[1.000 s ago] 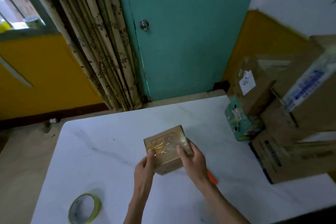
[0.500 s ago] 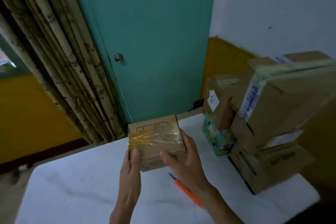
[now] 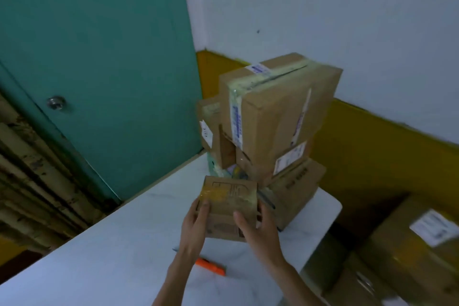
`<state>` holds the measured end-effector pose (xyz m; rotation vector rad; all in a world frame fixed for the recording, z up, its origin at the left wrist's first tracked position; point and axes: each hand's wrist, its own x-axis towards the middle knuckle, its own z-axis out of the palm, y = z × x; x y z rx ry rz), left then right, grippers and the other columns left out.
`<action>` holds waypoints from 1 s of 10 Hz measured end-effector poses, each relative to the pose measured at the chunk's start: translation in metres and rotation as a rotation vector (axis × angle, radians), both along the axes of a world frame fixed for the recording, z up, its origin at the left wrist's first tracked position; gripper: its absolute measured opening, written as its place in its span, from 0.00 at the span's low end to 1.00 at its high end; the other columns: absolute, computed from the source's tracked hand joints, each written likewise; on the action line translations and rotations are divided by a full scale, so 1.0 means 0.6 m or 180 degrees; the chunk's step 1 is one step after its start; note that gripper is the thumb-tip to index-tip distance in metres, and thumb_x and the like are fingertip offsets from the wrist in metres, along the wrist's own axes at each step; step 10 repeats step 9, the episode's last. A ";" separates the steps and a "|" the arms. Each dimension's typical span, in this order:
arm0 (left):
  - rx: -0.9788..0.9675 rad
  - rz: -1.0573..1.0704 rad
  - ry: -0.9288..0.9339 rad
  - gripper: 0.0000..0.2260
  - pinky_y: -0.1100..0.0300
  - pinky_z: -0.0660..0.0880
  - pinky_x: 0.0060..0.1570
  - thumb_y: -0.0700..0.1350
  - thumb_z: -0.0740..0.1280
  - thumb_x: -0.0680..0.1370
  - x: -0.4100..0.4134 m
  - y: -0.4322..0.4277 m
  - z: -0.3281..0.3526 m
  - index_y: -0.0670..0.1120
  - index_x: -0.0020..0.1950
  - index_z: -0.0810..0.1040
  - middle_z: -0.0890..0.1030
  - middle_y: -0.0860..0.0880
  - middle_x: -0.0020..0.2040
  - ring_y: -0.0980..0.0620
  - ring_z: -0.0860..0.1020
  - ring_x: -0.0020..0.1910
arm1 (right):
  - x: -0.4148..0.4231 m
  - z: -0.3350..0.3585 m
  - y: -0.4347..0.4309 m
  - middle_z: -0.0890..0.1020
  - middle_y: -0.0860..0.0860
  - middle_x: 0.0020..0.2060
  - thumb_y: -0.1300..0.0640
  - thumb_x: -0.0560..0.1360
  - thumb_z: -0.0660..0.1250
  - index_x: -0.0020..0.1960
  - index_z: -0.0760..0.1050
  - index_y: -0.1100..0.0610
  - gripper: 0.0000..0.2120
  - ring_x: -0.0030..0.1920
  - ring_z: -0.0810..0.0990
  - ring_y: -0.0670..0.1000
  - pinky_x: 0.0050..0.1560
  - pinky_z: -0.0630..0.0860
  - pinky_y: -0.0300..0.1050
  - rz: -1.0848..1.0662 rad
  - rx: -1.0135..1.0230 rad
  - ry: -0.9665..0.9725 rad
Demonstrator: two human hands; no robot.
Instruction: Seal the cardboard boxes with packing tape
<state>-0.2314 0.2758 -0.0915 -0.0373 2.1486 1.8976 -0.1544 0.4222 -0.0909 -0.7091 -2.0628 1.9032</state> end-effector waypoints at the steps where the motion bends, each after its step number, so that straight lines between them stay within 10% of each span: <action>1: -0.0217 -0.0375 -0.0161 0.10 0.62 0.76 0.57 0.48 0.61 0.85 -0.014 0.039 -0.048 0.54 0.64 0.78 0.82 0.53 0.61 0.57 0.79 0.58 | 0.020 -0.049 0.025 0.79 0.43 0.60 0.42 0.74 0.71 0.65 0.70 0.39 0.21 0.58 0.78 0.45 0.59 0.79 0.50 -0.0279 -0.0045 -0.0414; 3: -0.0519 -0.0687 -0.0578 0.10 0.53 0.76 0.63 0.46 0.60 0.86 -0.053 0.103 -0.098 0.55 0.65 0.76 0.79 0.50 0.63 0.48 0.77 0.61 | 0.022 -0.113 0.045 0.78 0.46 0.62 0.48 0.75 0.71 0.72 0.69 0.48 0.27 0.60 0.77 0.50 0.59 0.78 0.49 -0.0535 -0.0061 -0.0920; 4: -0.0648 -0.0860 -0.0617 0.13 0.51 0.79 0.49 0.46 0.60 0.86 -0.083 0.122 -0.115 0.59 0.67 0.75 0.82 0.49 0.57 0.48 0.79 0.49 | 0.017 -0.124 0.045 0.77 0.40 0.52 0.51 0.76 0.71 0.64 0.69 0.45 0.18 0.51 0.76 0.45 0.47 0.75 0.37 -0.0585 0.0012 -0.0917; 5: -0.0923 -0.0781 -0.0369 0.18 0.58 0.80 0.42 0.39 0.60 0.84 -0.113 0.134 -0.135 0.55 0.70 0.76 0.83 0.44 0.59 0.49 0.79 0.46 | 0.005 -0.147 0.043 0.81 0.45 0.54 0.54 0.76 0.70 0.64 0.74 0.48 0.17 0.53 0.79 0.49 0.51 0.79 0.47 -0.0593 0.0120 -0.0996; 7: -0.1310 -0.0653 -0.0051 0.19 0.51 0.79 0.61 0.39 0.61 0.84 -0.127 0.159 -0.145 0.50 0.73 0.75 0.81 0.44 0.65 0.42 0.79 0.61 | -0.019 -0.181 0.034 0.83 0.47 0.49 0.54 0.73 0.74 0.56 0.77 0.48 0.13 0.50 0.82 0.49 0.48 0.80 0.47 -0.0588 0.0062 -0.1154; 10: -0.1314 -0.0603 -0.0009 0.18 0.64 0.70 0.57 0.42 0.61 0.85 -0.117 0.154 -0.118 0.47 0.76 0.71 0.77 0.44 0.69 0.44 0.75 0.67 | -0.014 -0.171 0.027 0.80 0.46 0.48 0.51 0.72 0.75 0.55 0.75 0.51 0.15 0.48 0.79 0.47 0.46 0.72 0.38 -0.0892 0.0270 -0.1181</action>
